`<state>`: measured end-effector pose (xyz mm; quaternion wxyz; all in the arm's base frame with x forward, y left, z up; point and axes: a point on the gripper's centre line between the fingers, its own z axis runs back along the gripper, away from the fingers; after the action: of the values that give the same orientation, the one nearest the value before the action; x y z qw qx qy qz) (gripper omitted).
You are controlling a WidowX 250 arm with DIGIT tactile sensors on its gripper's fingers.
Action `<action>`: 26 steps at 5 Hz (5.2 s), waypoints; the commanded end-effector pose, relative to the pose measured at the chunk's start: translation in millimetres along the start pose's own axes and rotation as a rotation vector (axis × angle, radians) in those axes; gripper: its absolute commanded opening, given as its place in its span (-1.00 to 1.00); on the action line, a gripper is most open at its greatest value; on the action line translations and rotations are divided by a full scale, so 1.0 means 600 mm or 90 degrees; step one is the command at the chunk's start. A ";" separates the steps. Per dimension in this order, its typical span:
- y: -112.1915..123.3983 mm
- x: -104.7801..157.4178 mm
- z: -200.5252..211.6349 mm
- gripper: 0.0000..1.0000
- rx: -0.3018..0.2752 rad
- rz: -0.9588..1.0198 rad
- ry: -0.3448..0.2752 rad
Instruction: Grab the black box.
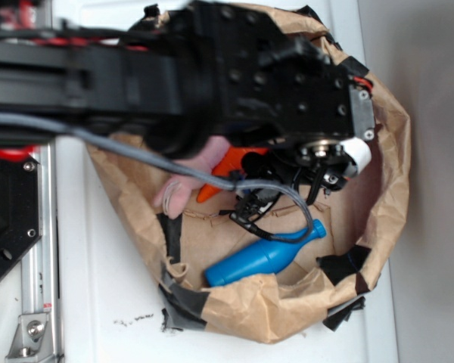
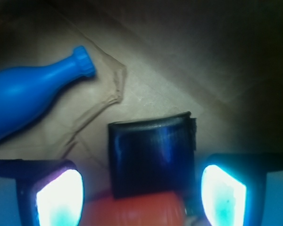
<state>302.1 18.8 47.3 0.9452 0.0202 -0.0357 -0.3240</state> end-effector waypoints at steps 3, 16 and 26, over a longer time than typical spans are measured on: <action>-0.012 -0.016 0.004 -1.00 0.000 0.027 -0.016; 0.002 -0.016 0.194 1.00 0.047 0.222 -0.122; -0.013 0.015 0.004 -1.00 0.030 0.220 -0.001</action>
<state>302.3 10.4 32.8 0.9866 0.0301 -0.0073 -0.1602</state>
